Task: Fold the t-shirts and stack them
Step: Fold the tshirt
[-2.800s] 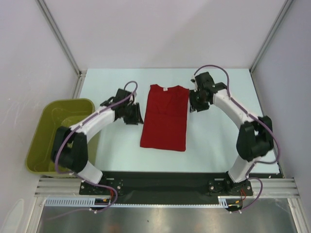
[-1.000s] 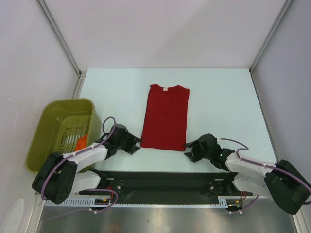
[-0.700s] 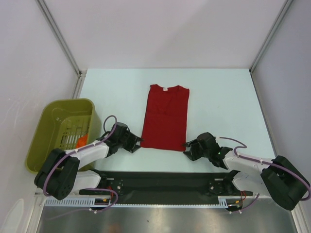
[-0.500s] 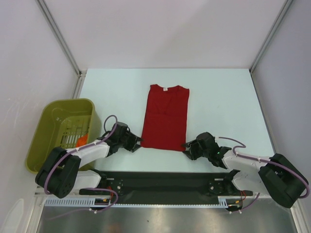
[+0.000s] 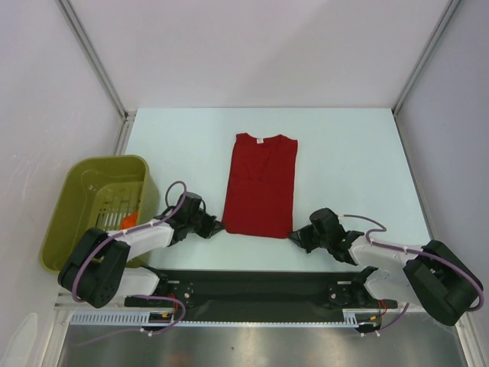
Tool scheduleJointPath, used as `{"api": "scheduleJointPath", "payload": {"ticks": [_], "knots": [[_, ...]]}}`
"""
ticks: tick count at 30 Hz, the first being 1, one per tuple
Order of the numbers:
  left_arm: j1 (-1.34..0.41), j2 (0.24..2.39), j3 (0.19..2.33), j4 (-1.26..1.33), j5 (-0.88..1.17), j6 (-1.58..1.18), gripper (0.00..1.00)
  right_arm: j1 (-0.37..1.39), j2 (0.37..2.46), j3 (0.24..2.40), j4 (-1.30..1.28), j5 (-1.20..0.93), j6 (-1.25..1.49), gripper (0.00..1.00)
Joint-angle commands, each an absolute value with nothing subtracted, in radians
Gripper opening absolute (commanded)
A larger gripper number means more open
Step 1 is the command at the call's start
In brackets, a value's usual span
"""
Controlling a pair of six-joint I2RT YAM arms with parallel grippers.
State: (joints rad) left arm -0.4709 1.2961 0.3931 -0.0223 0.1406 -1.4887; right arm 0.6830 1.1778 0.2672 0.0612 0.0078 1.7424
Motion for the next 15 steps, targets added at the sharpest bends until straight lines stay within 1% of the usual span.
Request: {"api": "scheduleJointPath", "payload": {"ticks": [1, 3, 9, 15], "knots": [[-0.482, 1.266, 0.385, -0.038, 0.170, -1.451, 0.00, 0.675, 1.135, 0.236, 0.003, -0.026, 1.689, 0.00], [-0.491, 1.229, 0.373, -0.063, 0.166, -1.466, 0.00, 0.673, 1.074, 0.226, 0.003, -0.028, 1.675, 0.00], [-0.546, 1.134, 0.319, -0.112, 0.153, -1.516, 0.00, 0.678, 0.953, 0.242, -0.133, -0.017, 1.566, 0.00], [-0.571, 1.022, 0.406, -0.278, 0.100, -1.456, 0.00, 0.698, 0.905, 0.271, -0.198, -0.038, 1.506, 0.00]]}}
